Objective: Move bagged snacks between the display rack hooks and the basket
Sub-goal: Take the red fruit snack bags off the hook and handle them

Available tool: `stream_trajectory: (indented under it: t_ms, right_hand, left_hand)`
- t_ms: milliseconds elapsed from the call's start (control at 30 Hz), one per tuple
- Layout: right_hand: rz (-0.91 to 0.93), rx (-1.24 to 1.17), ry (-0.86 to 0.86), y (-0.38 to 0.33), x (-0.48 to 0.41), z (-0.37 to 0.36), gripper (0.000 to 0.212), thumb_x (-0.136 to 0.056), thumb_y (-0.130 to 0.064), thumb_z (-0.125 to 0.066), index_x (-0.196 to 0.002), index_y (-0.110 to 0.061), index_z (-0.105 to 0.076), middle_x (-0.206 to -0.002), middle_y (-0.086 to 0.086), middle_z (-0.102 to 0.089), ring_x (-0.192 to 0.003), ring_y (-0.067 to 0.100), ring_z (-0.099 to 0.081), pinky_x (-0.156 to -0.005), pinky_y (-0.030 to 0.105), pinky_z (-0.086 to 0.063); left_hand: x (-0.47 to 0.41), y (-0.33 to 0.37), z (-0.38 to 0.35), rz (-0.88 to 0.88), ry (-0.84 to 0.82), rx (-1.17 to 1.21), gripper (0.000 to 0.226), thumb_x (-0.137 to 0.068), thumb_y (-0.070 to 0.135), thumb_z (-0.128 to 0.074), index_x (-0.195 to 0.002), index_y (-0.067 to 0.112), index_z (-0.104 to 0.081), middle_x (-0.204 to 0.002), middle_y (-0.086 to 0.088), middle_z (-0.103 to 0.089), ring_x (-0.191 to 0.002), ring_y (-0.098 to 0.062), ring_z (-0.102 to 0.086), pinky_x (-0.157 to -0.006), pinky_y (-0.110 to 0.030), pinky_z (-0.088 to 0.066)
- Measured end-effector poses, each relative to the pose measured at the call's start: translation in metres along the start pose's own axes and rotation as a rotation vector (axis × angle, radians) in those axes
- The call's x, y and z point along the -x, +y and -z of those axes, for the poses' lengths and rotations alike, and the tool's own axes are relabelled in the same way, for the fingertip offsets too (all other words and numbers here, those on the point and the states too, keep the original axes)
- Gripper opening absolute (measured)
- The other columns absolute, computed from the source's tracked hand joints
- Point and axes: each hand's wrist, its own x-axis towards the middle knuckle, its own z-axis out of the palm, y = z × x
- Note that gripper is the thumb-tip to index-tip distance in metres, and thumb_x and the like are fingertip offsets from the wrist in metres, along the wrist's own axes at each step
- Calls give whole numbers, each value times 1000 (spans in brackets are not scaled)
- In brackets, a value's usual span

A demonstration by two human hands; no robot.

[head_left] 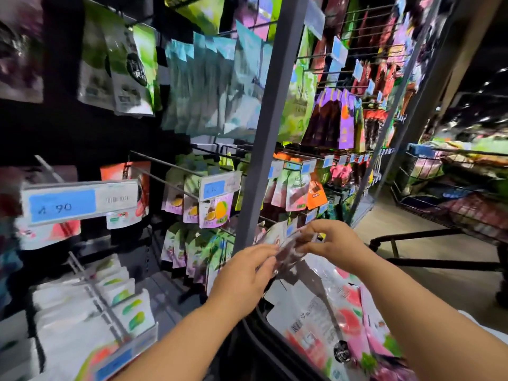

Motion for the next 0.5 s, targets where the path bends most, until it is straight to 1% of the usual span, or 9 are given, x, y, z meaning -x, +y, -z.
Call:
stream_trajectory:
  t_ms: [33, 67, 100, 167, 233, 300, 367, 433, 500]
  right_hand:
    - [-2, -45, 4, -3, -1, 3, 19, -74, -11, -84, -74, -26, -73, -85, -6, -73, -80, -3, -64, -72, 11, -48]
    - [5, -80, 12, -5, -2, 5, 14, -73, -12, -84, -79, -21, -75, -83, -7, -73, -77, -5, -64, -69, 8, -46]
    - [18, -105, 25, -9, -3, 8, 13, -73, -13, -84, -82, -19, -76, -82, -7, -74, -76, -4, -65, -69, 8, -47]
    - [47, -162, 56, -18, -2, 13, 16, -69, -21, -84, -83, -18, -76, -79, -7, -75, -75, 0, -68, -68, 11, -50]
    - [56, -195, 90, -27, -3, 20, 26, -63, -33, -79, -83, -17, -76, -79, -5, -76, -76, 5, -69, -67, 13, -52]
    - [84, -174, 121, -34, -6, 27, 25, -65, -33, -77, -85, -18, -75, -82, -3, -76, -77, 6, -69, -65, 12, -52]
    - [126, -132, 165, -41, -10, 35, 16, -71, -24, -80, -84, -16, -73, -82, 0, -74, -73, 4, -68, -62, 11, -51]
    - [139, -152, 222, -50, -14, 43, 12, -76, -12, -80, -84, -16, -72, -77, -6, -72, -68, -4, -66, -57, 8, -48]
    - [167, -195, 258, -59, -17, 50, 18, -78, -8, -78, -80, -24, -72, -71, -13, -72, -66, -7, -66, -58, 8, -50]
  left_hand:
    - [-1, 3, 1, 6, 16, 30, 28, -99, 31, -48, -115, 24, -70, -102, 28, -59, -101, 3, -54, -89, -7, -39]
    - [-2, 6, 2, 12, 32, 62, 31, -97, 39, -45, -108, 24, -70, -94, 21, -65, -91, -1, -56, -84, -18, -46]
    - [-3, 8, 4, 17, 49, 96, 37, -94, 47, -42, -101, 23, -69, -86, 12, -67, -83, -6, -58, -79, -29, -49]
    - [-5, 12, 9, 21, 81, 168, 40, -92, 55, -41, -91, 25, -67, -79, 2, -66, -76, -14, -60, -72, -36, -50]
    - [-9, 18, 18, 28, 106, 218, 23, -96, 46, -51, -85, 34, -67, -81, 8, -68, -74, -8, -60, -71, -27, -49]
    - [-12, 26, 28, 24, 141, 233, 20, -96, 37, -55, -79, 42, -63, -76, 18, -66, -67, -5, -57, -65, -20, -44]
    - [-15, 33, 39, 11, 173, 256, 19, -94, 44, -57, -76, 43, -62, -69, 22, -62, -62, -4, -54, -61, -17, -41]
    - [-18, 36, 49, 20, 194, 311, 16, -89, 48, -58, -77, 39, -65, -71, 22, -64, -65, 0, -56, -61, -12, -41]
    - [-21, 36, 59, 50, 204, 366, 14, -89, 40, -61, -81, 32, -69, -74, 16, -66, -67, 3, -58, -63, -8, -41]
